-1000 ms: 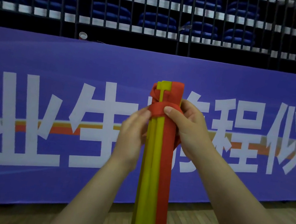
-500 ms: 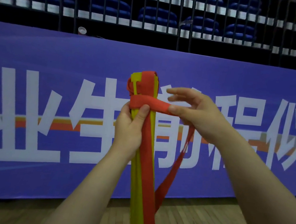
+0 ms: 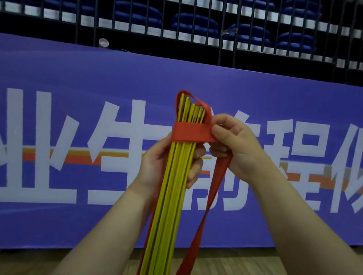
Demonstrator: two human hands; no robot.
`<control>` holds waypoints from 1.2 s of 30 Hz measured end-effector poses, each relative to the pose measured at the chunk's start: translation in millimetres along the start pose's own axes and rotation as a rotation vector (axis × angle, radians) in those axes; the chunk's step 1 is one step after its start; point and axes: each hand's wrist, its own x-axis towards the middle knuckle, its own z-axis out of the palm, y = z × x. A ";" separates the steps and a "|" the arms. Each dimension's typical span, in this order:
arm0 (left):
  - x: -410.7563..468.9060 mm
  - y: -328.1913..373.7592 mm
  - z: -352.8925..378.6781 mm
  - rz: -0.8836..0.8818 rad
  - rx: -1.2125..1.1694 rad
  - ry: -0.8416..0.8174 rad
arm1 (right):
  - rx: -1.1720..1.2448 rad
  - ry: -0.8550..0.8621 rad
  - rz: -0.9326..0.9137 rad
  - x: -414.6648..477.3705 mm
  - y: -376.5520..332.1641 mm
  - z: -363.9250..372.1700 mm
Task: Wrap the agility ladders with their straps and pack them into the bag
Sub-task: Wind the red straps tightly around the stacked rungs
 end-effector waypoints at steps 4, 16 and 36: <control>3.6 -0.3 3.5 -0.080 -0.105 -0.154 | -0.198 -0.002 -0.036 1.1 1.0 1.9; 5.4 24.0 9.8 -0.348 0.256 0.053 | -0.133 -0.040 0.010 1.5 -11.2 12.0; 5.8 -29.1 38.3 0.158 0.877 0.804 | -0.624 0.410 0.098 -0.8 -23.8 18.6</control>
